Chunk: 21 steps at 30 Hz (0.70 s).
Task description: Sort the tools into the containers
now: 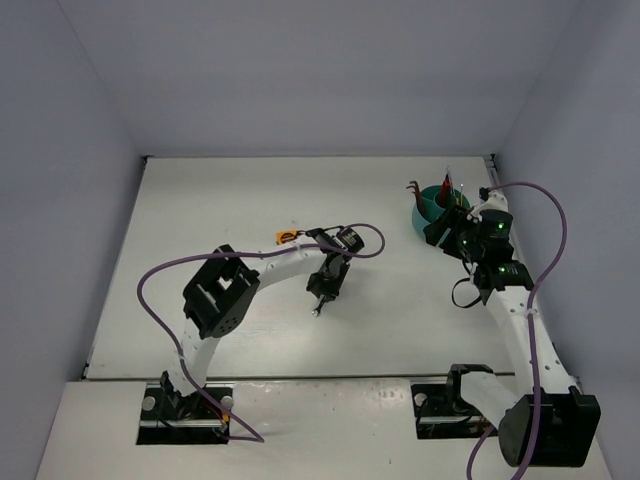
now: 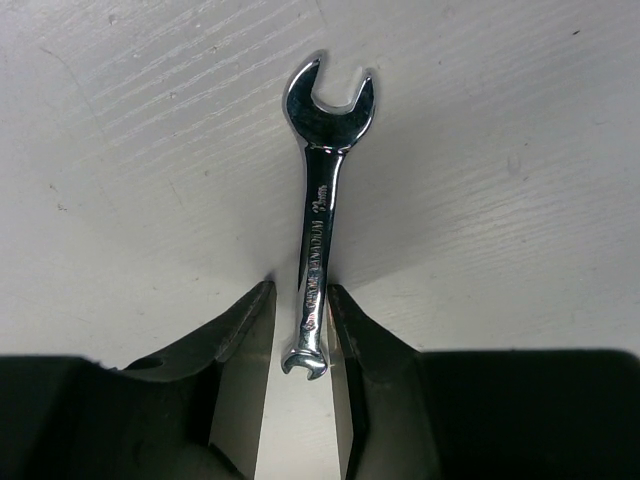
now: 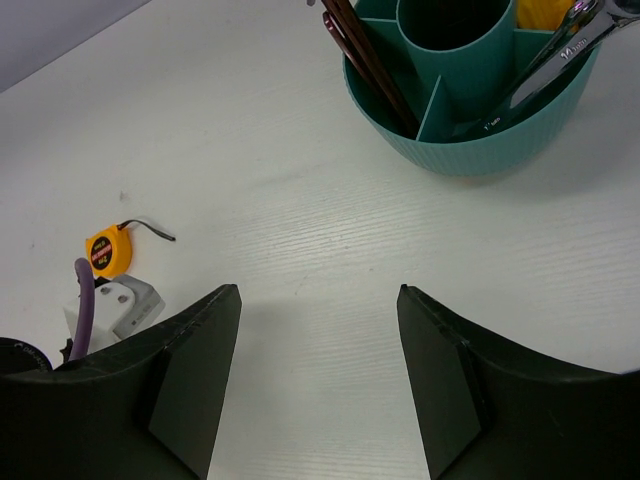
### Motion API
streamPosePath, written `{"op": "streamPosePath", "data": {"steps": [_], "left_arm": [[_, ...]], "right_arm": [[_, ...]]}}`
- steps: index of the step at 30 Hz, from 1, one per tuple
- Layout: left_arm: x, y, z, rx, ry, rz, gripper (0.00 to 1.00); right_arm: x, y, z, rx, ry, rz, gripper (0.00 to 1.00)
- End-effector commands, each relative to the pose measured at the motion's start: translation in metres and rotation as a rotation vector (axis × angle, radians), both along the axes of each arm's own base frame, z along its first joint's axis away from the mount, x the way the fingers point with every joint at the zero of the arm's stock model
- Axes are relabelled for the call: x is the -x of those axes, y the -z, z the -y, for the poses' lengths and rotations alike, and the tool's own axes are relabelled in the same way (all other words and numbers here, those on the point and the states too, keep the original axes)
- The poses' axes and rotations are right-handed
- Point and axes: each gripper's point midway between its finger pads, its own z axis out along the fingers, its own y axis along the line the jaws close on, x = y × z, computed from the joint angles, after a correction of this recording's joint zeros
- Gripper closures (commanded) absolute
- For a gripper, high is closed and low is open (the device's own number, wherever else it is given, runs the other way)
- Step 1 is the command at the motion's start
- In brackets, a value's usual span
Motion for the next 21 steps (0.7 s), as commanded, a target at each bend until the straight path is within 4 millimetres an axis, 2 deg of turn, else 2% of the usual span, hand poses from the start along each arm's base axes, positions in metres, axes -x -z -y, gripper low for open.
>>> {"op": "streamPosePath", "data": {"steps": [1, 7, 12, 14, 20, 21], "left_arm": [[0.001, 0.001, -0.007, -0.042, 0.021, -0.021, 0.75], [0.003, 0.009, 0.005, -0.018, 0.031, -0.058, 0.76], [0.001, 0.012, 0.008, -0.016, 0.044, -0.061, 0.97], [-0.001, 0.008, 0.008, -0.014, 0.053, -0.047, 1.00], [-0.017, -0.031, 0.006, 0.042, 0.064, 0.102, 1.00], [-0.019, -0.029, 0.006, 0.042, 0.063, 0.110, 1.00]], "right_arm": [[-0.003, -0.022, -0.005, 0.000, -0.027, 0.082, 0.38], [0.004, -0.014, -0.008, -0.007, -0.039, 0.051, 0.38], [0.005, -0.012, -0.017, -0.027, -0.088, 0.034, 0.38], [0.005, -0.010, -0.022, -0.038, -0.110, 0.023, 0.37], [0.017, 0.015, -0.068, -0.125, -0.251, -0.081, 0.37], [0.019, 0.015, -0.074, -0.134, -0.269, -0.086, 0.37]]}}
